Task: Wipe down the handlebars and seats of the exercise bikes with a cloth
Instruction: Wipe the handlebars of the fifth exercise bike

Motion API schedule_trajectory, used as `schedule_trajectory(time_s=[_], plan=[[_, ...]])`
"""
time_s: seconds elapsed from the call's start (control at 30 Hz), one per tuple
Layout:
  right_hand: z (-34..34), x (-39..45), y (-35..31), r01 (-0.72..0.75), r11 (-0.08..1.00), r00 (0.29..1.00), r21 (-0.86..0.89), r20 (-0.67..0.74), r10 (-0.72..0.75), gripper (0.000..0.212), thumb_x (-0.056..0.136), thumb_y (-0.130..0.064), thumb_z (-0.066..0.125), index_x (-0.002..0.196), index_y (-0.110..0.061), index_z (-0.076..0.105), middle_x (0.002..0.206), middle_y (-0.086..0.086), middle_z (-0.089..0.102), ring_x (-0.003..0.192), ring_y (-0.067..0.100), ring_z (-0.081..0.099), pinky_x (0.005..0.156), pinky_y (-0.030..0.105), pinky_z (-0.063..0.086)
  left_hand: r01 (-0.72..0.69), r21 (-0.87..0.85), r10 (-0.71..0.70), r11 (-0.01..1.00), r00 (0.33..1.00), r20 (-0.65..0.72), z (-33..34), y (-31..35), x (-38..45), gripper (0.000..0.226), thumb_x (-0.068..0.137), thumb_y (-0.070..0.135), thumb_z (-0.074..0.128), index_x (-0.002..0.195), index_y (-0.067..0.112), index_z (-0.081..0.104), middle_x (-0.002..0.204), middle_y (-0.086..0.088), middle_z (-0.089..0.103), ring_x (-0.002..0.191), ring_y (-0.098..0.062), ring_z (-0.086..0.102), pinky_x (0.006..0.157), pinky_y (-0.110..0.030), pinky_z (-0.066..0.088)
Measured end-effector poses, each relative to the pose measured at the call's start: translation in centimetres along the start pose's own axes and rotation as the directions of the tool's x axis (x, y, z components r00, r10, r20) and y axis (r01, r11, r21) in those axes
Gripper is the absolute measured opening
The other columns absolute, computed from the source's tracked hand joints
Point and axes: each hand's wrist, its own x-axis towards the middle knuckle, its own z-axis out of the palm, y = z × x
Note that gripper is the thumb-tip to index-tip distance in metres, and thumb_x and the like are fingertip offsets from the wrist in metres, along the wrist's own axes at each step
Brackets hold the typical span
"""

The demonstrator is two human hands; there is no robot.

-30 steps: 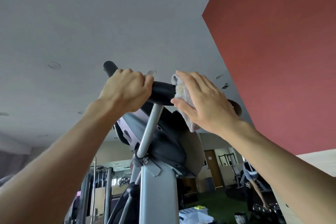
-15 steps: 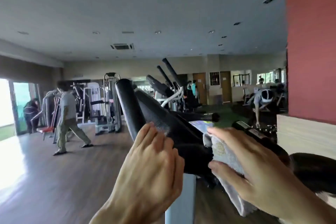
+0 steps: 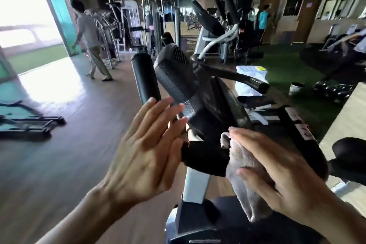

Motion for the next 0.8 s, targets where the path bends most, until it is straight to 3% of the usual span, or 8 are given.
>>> schedule_trajectory(time_s=[0.07, 0.17, 0.2, 0.27, 0.33, 0.4, 0.6, 0.8], plan=[[0.7, 1.2, 0.1, 0.012, 0.999, 1.0, -0.047, -0.021, -0.013, 0.056, 0.106, -0.046, 0.037, 0.151, -0.013, 0.046, 0.147, -0.007, 0.054, 0.132, 0.009, 0.055, 0.099, 0.039, 0.054, 0.018, 0.08, -0.018, 0.997, 1.0, 0.004, -0.9, -1.7, 1.2, 0.043, 0.102, 0.016, 0.041, 0.132, -0.004, 0.064, 0.151, -0.02, 0.05, 0.148, -0.037, 0.037, 0.122, -0.057, 0.026], [1.6, 3.9, -1.4, 0.021, 0.999, 0.999, -0.048, -0.023, -0.022, 0.054, 0.107, -0.042, 0.031, 0.146, -0.009, 0.048, 0.134, -0.002, 0.062, 0.118, 0.011, 0.061, 0.095, 0.015, 0.045, 0.033, 0.108, -0.045, 0.994, 0.992, 0.116, -1.5, -3.8, 2.3, 0.044, 0.104, 0.015, 0.038, 0.138, -0.006, 0.058, 0.157, -0.018, 0.043, 0.153, -0.036, 0.03, 0.122, -0.06, 0.025], [2.1, 5.1, -2.1, 0.045, 0.997, 0.999, -0.063, -0.011, -0.045, 0.053, 0.106, -0.04, 0.032, 0.144, -0.007, 0.049, 0.129, 0.0, 0.063, 0.115, 0.014, 0.062, 0.094, 0.015, 0.043, 0.033, 0.113, -0.049, 0.993, 0.988, 0.145, -1.5, -4.2, 2.4, 0.044, 0.105, 0.014, 0.037, 0.138, -0.006, 0.058, 0.158, -0.018, 0.042, 0.153, -0.036, 0.028, 0.122, -0.061, 0.024], [3.3, 7.6, -3.9, 0.096, 0.99, 0.995, -0.103, 0.038, -0.093, 0.054, 0.106, -0.039, 0.03, 0.138, -0.003, 0.052, 0.121, 0.008, 0.065, 0.109, 0.024, 0.063, 0.095, 0.029, 0.05, 0.052, 0.117, -0.071, 0.992, 0.983, 0.167, -1.5, -4.1, 2.3, 0.043, 0.105, 0.012, 0.037, 0.139, -0.005, 0.057, 0.159, -0.018, 0.04, 0.154, -0.035, 0.026, 0.123, -0.06, 0.023], [4.7, 9.2, -5.7, 0.092, 0.983, 0.994, -0.162, 0.078, -0.08, 0.054, 0.104, -0.043, 0.028, 0.129, -0.003, 0.055, 0.112, 0.011, 0.065, 0.101, 0.031, 0.064, 0.084, 0.044, 0.055, 0.079, 0.113, -0.097, 0.99, 0.982, 0.163, -1.9, -3.7, 2.4, 0.042, 0.106, 0.011, 0.036, 0.14, -0.005, 0.056, 0.16, -0.017, 0.038, 0.155, -0.034, 0.025, 0.123, -0.06, 0.023], [4.7, 8.9, -6.0, 0.081, 0.983, 0.995, -0.166, 0.076, -0.069, 0.053, 0.103, -0.045, 0.032, 0.128, -0.005, 0.056, 0.111, 0.011, 0.065, 0.098, 0.031, 0.065, 0.077, 0.042, 0.056, 0.096, 0.126, -0.116, 0.987, 0.979, 0.166, -2.4, -3.2, 2.5, 0.042, 0.107, 0.011, 0.037, 0.142, -0.004, 0.054, 0.161, -0.016, 0.038, 0.155, -0.033, 0.025, 0.123, -0.059, 0.025], [1.8, 3.4, -1.6, 0.176, 0.976, 0.984, -0.131, 0.044, -0.172, 0.059, 0.106, -0.047, 0.04, 0.144, -0.001, 0.045, 0.129, 0.011, 0.057, 0.108, 0.024, 0.06, 0.09, 0.037, 0.055, 0.222, 0.129, -0.236, 0.966, 0.966, 0.104, -1.2, -0.6, 2.4, 0.041, 0.107, 0.012, 0.039, 0.14, -0.007, 0.055, 0.161, -0.017, 0.038, 0.156, -0.033, 0.02, 0.125, -0.056, 0.022], [4.7, 8.2, -4.6, 0.11, 0.98, 0.994, -0.165, -0.007, -0.113, 0.044, 0.1, -0.045, 0.033, 0.105, -0.009, 0.057, 0.096, 0.009, 0.062, 0.084, 0.03, 0.065, 0.063, 0.039, 0.052, 0.268, 0.084, -0.276, 0.96, 0.956, 0.096, -1.0, -0.5, 2.6, 0.04, 0.107, 0.012, 0.039, 0.141, 0.002, 0.058, 0.164, -0.012, 0.034, 0.158, -0.03, 0.013, 0.126, -0.055, 0.017]])
